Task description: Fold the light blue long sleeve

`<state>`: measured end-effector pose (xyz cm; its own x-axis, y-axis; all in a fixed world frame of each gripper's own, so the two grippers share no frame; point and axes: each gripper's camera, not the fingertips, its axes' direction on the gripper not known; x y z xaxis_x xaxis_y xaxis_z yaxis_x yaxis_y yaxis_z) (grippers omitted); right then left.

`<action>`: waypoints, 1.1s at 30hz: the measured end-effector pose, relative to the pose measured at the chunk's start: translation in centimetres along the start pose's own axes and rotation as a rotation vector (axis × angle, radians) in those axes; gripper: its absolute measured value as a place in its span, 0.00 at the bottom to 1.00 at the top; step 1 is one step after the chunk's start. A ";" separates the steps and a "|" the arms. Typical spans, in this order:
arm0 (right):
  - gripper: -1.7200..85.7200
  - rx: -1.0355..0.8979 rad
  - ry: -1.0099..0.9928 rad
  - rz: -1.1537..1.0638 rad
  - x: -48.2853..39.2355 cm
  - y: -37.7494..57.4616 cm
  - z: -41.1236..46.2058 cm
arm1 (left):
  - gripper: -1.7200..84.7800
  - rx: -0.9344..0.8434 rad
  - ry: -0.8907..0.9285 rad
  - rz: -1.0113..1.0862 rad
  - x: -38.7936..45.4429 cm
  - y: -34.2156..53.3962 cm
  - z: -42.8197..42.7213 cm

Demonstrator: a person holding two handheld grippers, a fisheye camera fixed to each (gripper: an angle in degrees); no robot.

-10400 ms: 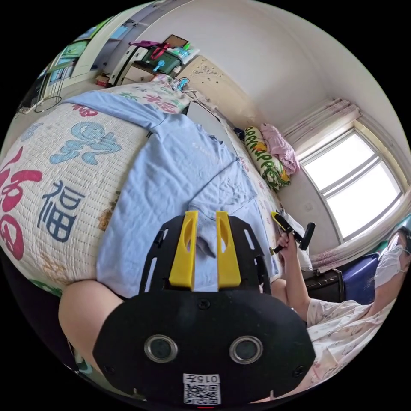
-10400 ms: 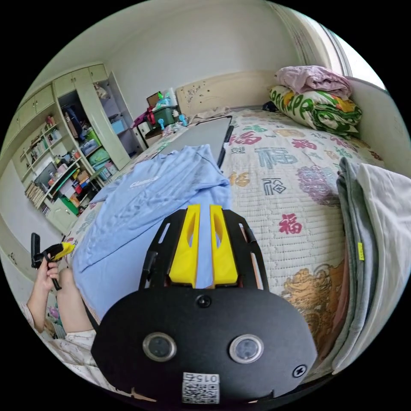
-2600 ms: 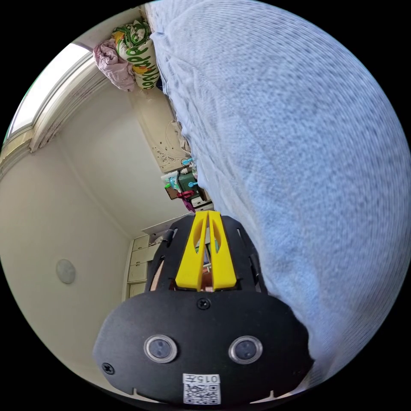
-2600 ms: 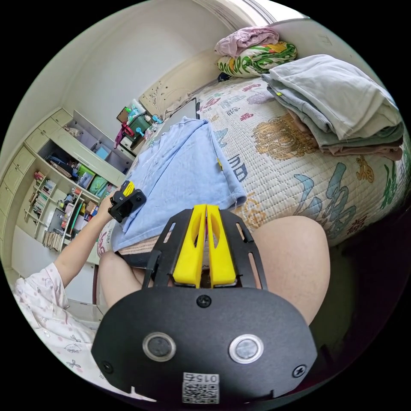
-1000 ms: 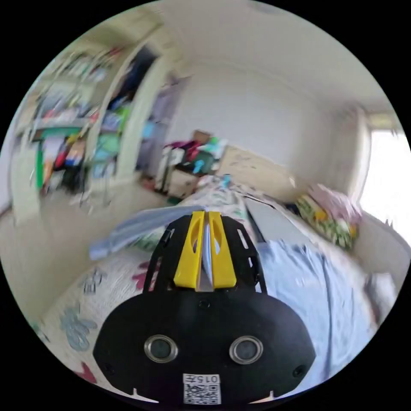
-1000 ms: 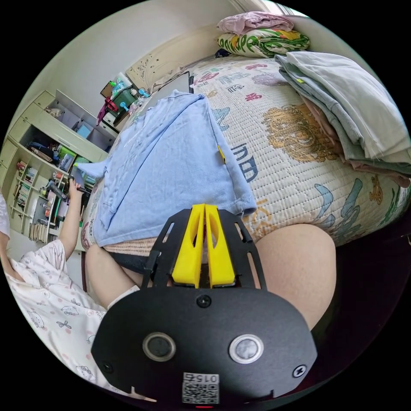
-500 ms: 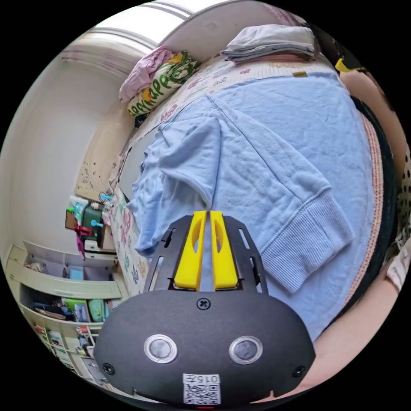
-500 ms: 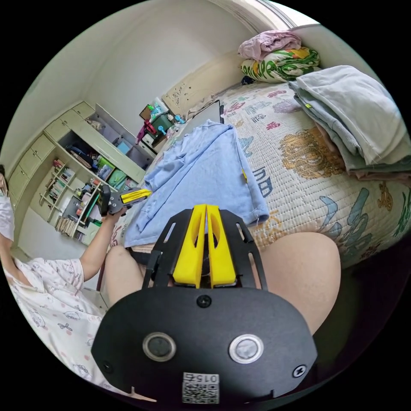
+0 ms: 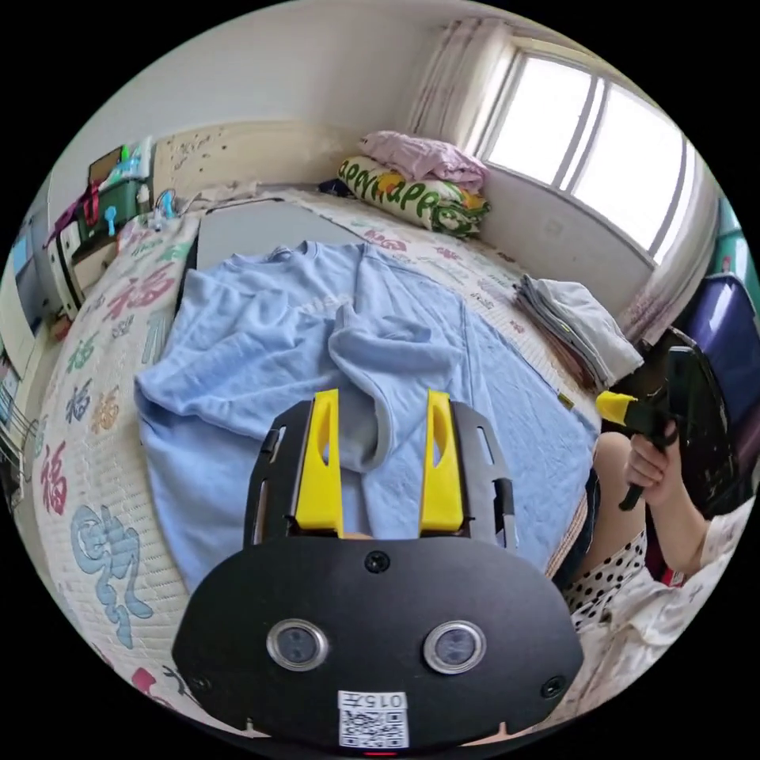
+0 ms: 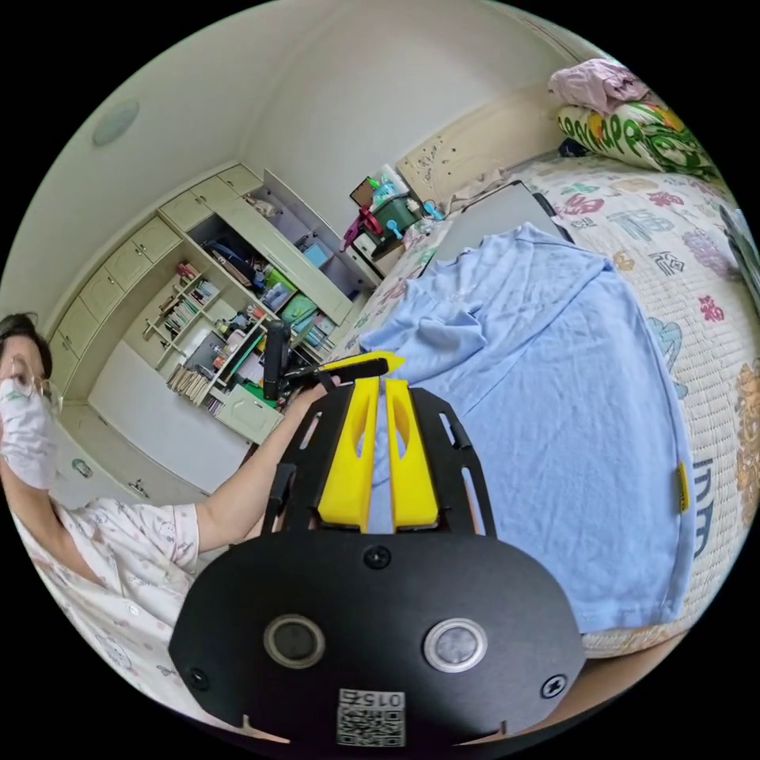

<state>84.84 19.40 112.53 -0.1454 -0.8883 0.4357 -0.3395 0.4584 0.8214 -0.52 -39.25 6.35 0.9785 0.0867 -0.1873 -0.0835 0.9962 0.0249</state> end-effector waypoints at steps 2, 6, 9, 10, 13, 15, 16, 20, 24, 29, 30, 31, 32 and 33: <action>0.06 -0.096 0.044 0.048 -0.3 -2.1 3.4 | 0.14 -0.077 0.029 0.029 0.0 -1.0 1.9; 0.08 -0.096 0.104 0.031 -1.9 -3.0 3.4 | 0.07 -0.028 0.042 0.288 3.8 -1.2 0.1; 0.09 -0.048 0.058 0.099 -0.6 -1.9 1.4 | 0.11 0.006 -0.069 0.696 10.4 1.9 -2.7; 0.09 -0.036 0.050 0.133 0.4 -1.0 0.9 | 0.12 -0.011 -0.102 0.753 11.5 2.7 -2.7; 0.09 -0.043 0.080 0.169 1.9 0.8 1.6 | 0.13 -0.048 -0.162 0.844 13.9 5.8 -2.8; 0.09 -0.060 0.105 0.146 1.3 0.6 3.0 | 0.13 -0.044 -0.195 0.844 14.1 5.9 -3.4; 0.09 -0.067 0.124 0.112 0.2 -0.6 4.4 | 0.13 -0.047 -0.199 0.828 14.1 5.7 -3.8; 0.12 -0.107 0.217 -0.077 -5.9 -9.7 13.5 | 0.13 -0.030 -0.200 0.796 13.5 5.5 -4.9; 0.18 -0.233 0.203 -0.106 -6.4 -18.4 27.1 | 0.13 -0.055 -0.191 0.781 12.9 4.4 -5.9; 0.12 -0.369 0.440 -0.052 -2.3 -24.6 43.1 | 0.13 -0.067 -0.143 0.732 11.0 3.1 -7.2; 0.12 -0.367 0.438 -0.047 -2.3 -25.0 43.6 | 0.13 -0.067 -0.142 0.732 10.7 3.0 -7.6; 0.10 -0.357 0.449 -0.036 -2.3 -25.5 43.8 | 0.13 -0.068 -0.140 0.736 10.4 2.8 -7.9; 0.10 -0.315 0.452 -0.050 -2.7 -25.4 42.5 | 0.13 -0.069 -0.138 0.739 10.3 2.7 -8.0; 0.09 -0.279 0.448 -0.055 -2.8 -25.1 41.3 | 0.13 -0.071 -0.132 0.747 9.9 2.5 -8.3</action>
<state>55.42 9.23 75.45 0.2974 -0.8402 0.4534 -0.0659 0.4557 0.8877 7.40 -35.84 -3.63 0.6713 0.7407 -0.0266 -0.7399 0.6719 0.0347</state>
